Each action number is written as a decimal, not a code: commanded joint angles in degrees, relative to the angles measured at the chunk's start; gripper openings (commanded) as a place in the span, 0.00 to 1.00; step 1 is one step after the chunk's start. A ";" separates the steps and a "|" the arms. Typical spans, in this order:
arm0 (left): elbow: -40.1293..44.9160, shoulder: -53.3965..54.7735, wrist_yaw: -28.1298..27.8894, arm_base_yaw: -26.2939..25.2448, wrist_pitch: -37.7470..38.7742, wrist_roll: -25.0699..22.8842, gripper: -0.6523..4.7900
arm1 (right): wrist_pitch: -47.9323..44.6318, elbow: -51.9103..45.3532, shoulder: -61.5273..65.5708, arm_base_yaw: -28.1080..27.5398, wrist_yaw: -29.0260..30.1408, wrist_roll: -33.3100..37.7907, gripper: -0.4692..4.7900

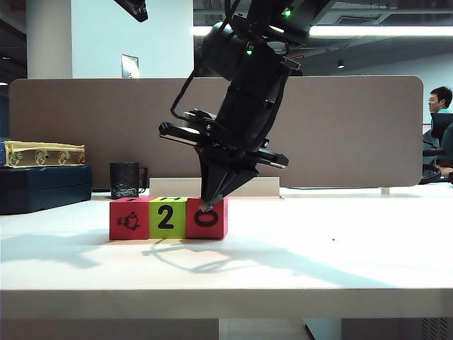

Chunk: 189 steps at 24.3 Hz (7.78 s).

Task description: Select the appropriate blocks from the scattered letter blocks on the table and arrange them in a row to spell out "THU".

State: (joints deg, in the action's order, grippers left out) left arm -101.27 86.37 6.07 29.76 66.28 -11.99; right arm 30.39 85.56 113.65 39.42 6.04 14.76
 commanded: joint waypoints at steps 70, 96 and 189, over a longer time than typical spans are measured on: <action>94.49 -86.20 0.39 -33.14 -55.89 14.69 0.11 | -18.29 -60.63 -72.41 -14.10 -16.41 -4.46 0.08; 100.96 -86.20 -3.67 -29.97 -56.48 15.61 0.11 | -18.25 -60.63 -72.17 -14.12 -16.46 -4.48 0.08; 100.96 -86.20 -3.30 -29.94 -56.02 15.43 0.11 | -19.96 -85.48 -113.77 -37.77 -8.26 -13.09 0.08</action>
State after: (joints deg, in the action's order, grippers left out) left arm -0.23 0.14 2.48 -0.19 9.63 3.68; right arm 10.81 0.40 0.54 1.58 -2.35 1.83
